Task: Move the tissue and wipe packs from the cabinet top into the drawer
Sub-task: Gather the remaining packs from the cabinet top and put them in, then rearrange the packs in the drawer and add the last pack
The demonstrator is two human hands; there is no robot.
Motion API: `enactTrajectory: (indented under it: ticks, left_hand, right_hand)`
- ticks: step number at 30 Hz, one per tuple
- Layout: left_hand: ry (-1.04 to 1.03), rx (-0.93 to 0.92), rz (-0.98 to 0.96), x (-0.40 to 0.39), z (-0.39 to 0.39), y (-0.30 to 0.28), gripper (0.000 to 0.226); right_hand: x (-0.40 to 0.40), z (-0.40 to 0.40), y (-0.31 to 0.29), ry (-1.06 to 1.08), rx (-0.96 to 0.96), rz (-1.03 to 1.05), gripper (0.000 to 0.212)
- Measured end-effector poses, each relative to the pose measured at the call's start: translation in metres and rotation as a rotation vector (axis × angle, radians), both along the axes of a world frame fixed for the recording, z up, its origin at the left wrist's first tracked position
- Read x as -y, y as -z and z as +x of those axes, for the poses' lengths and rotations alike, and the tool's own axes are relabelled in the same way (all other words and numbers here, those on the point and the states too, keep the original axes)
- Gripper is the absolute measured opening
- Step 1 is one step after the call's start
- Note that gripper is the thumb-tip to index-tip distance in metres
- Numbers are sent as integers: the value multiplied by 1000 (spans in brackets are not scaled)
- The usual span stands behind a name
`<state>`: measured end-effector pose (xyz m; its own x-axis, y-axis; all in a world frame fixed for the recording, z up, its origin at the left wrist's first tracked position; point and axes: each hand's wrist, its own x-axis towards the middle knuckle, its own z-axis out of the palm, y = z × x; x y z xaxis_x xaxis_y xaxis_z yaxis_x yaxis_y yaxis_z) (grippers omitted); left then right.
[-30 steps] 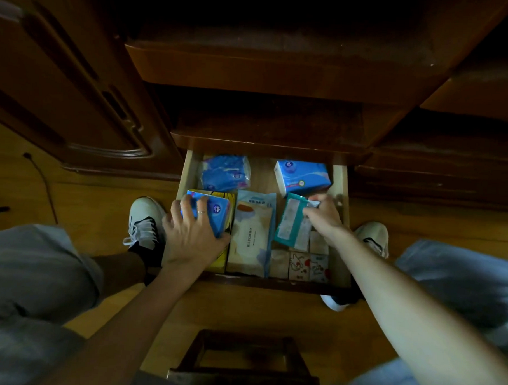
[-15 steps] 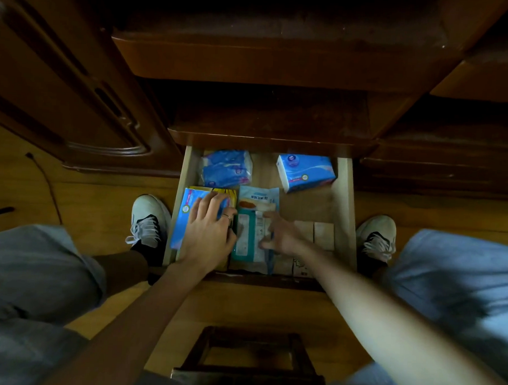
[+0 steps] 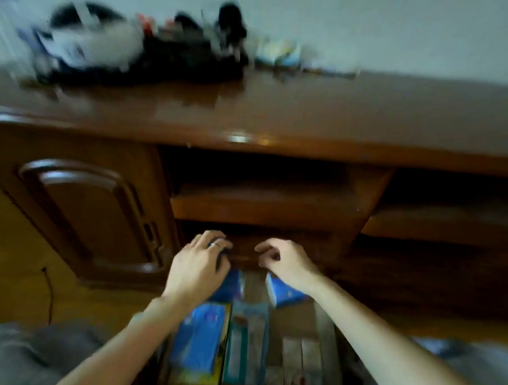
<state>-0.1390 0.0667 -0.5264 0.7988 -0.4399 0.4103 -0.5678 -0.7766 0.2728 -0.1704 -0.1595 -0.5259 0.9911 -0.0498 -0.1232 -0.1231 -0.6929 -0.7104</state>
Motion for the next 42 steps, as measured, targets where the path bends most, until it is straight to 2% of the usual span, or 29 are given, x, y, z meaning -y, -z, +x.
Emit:
enactTrajectory:
  ticks: [3,5,7,10,14,20,25,31,34,38,42]
  left_hand:
    - [57,308,-157,8,29,-113,18]
    - [34,405,-243,20,49,-181,19]
    - [-7,386,-294,35,73,-232,18]
    - [-36,216,-284,63,115,-264,18]
    - [9,79,-173,107,169,-256,16]
    - [17,48,-28,183,268,-230,33]
    - [-105,127,-97,238,345,-226,41]
    - [-127,231,8,271,427,-222,54]
    - [-146,136,83,280,451,-217,54]
    - [-139,210,163,276,444,-218,44]
    - [-102,137,139,255,402,-222,44]
  right_hand:
    - [18,8,-118,40,364,15,13]
    - [29,16,-187,59,529,-19,15]
    - [41,32,-237,81,599,-136,17]
    - [70,71,-268,116,496,-401,22]
    - [102,124,-252,97,257,-568,40]
    - [136,226,-253,127,245,-695,41]
    - [173,316,-251,215,210,-777,58]
    - [221,398,-234,309,92,-901,77]
    - [229,417,-233,274,14,-929,72]
    - [224,406,-241,209,126,-1117,61]
    - [205,361,-251,166,156,-1102,47]
